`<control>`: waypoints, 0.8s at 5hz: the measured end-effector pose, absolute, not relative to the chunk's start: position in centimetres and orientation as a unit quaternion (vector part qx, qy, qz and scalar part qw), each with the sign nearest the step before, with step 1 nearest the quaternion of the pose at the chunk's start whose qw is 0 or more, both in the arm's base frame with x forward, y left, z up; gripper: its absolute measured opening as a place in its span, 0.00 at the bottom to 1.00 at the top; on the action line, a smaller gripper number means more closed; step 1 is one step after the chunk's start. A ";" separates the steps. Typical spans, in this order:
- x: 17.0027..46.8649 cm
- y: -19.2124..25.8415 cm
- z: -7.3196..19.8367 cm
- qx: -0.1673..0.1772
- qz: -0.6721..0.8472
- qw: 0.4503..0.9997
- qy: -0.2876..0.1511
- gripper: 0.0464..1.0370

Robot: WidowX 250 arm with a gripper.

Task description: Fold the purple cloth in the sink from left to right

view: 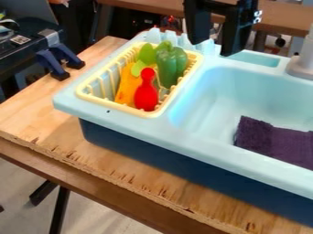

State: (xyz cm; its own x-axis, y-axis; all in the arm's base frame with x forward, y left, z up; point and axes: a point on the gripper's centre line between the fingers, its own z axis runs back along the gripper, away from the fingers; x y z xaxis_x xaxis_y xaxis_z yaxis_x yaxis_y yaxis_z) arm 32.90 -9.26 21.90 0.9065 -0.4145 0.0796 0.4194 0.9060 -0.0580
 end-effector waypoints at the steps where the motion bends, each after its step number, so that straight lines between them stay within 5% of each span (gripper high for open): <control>1: 32.9 -9.4 20.5 -0.036 -0.211 0.977 -0.011 0.95; 3: 33.2 -13.2 14.1 0.000 -0.151 0.988 -0.028 0.95; 4: 33.4 -14.3 11.4 -0.010 -0.137 0.990 -0.028 0.95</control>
State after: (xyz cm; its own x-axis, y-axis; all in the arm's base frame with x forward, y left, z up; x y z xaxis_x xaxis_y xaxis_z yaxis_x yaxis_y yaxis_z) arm 33.35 -14.31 11.38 0.9610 -0.2705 0.0572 0.2716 0.9623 -0.0118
